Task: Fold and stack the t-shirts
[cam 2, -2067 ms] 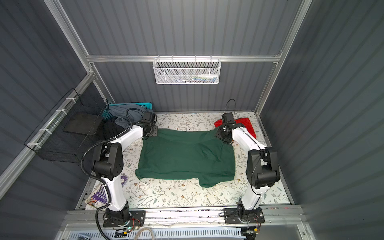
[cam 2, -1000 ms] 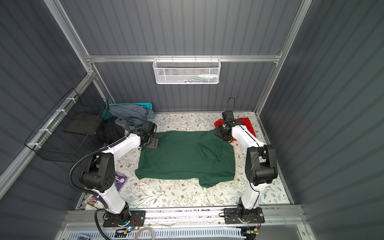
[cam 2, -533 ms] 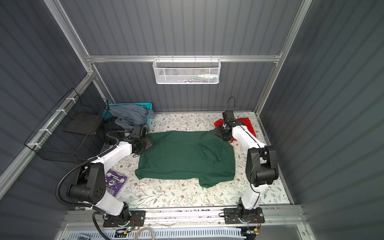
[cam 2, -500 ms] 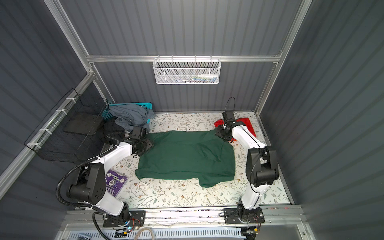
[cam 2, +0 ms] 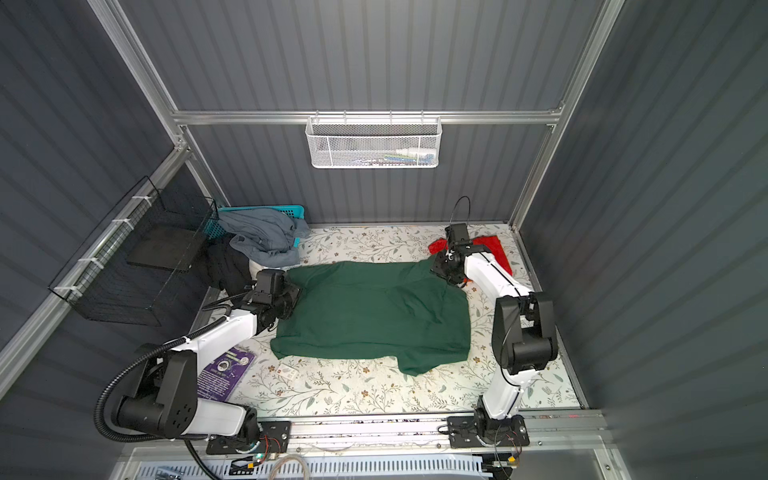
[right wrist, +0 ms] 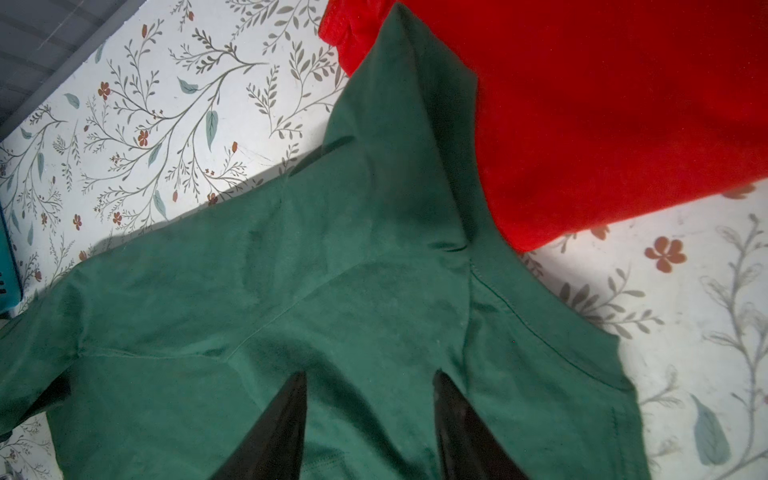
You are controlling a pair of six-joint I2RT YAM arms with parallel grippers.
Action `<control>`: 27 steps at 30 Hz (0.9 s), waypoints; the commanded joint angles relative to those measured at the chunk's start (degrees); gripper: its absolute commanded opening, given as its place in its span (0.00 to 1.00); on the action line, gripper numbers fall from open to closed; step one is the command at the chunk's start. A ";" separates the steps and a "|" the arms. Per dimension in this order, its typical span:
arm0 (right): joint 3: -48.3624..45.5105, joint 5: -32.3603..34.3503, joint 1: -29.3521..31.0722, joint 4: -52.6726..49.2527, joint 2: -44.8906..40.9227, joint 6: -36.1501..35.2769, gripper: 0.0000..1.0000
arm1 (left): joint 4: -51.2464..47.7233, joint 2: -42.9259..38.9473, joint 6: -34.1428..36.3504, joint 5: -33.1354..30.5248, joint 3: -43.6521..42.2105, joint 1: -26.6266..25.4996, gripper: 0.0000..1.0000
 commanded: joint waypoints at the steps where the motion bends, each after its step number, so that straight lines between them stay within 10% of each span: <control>1: -1.49 0.88 -0.64 0.58 -2.07 -0.56 0.51 | 1.40 2.89 -4.59 1.37 1.28 0.63 0.62; 11: -3.05 0.67 -1.00 1.45 -3.18 -0.81 0.51 | 22.85 11.15 -15.26 6.67 -4.42 2.83 0.59; 27: -3.62 0.49 -1.34 1.81 -3.03 -1.32 0.51 | 22.55 16.08 -12.61 6.62 1.26 3.27 0.60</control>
